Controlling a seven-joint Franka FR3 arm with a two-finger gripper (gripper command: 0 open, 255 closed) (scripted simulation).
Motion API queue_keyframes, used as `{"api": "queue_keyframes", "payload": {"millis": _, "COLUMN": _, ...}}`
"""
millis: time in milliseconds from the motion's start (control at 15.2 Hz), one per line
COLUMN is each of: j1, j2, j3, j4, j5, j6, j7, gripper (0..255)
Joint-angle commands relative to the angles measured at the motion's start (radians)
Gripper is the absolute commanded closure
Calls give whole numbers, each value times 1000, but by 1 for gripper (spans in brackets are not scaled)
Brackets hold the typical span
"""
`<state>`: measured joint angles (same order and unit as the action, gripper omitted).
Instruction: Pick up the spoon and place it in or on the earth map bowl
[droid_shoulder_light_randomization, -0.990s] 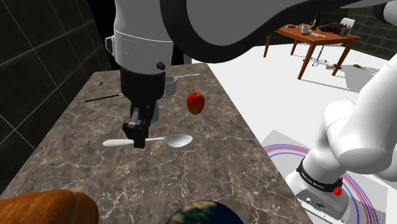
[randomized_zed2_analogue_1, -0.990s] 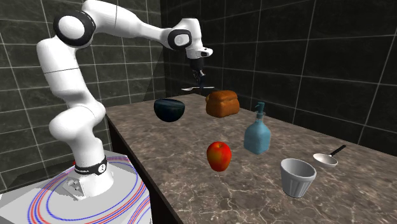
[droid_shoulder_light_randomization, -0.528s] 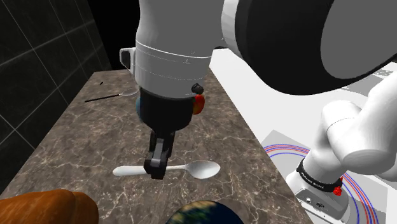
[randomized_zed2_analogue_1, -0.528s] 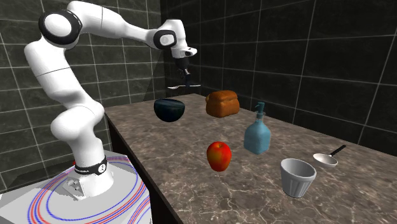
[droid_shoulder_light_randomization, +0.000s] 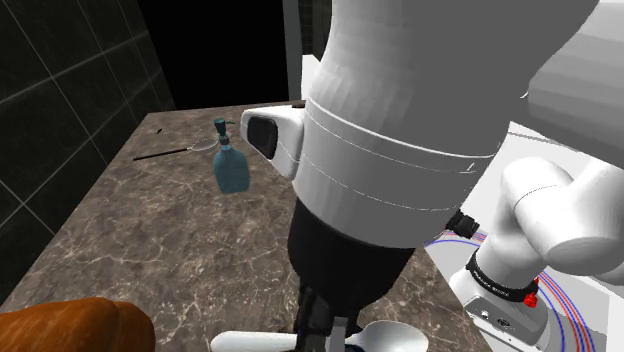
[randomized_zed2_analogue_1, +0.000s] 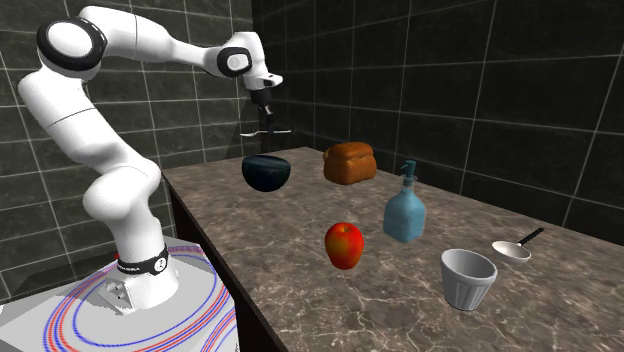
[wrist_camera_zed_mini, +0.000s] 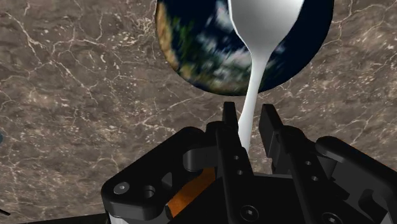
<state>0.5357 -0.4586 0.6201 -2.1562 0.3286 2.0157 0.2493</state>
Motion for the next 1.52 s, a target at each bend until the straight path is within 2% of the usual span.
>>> {"api": "queue_keyframes", "payload": {"millis": 0, "j1": 18, "j2": -22, "j3": 28, "j4": -6, "j5": 13, "j6": -5, "j7": 42, "gripper": 255}}
{"api": "queue_keyframes", "payload": {"millis": 132, "j1": 42, "j2": -52, "j3": 63, "j4": -10, "j5": 30, "j6": -16, "j7": 95, "gripper": 255}}
{"api": "queue_keyframes", "payload": {"millis": 1122, "j1": 50, "j2": -23, "j3": 123, "j4": -184, "j5": 60, "j6": 188, "j7": 84, "gripper": 255}}
{"api": "queue_keyframes", "payload": {"millis": 1452, "j1": 50, "j2": -19, "j3": 126, "j4": -191, "j5": 61, "j6": 199, "j7": 84, "gripper": 255}}
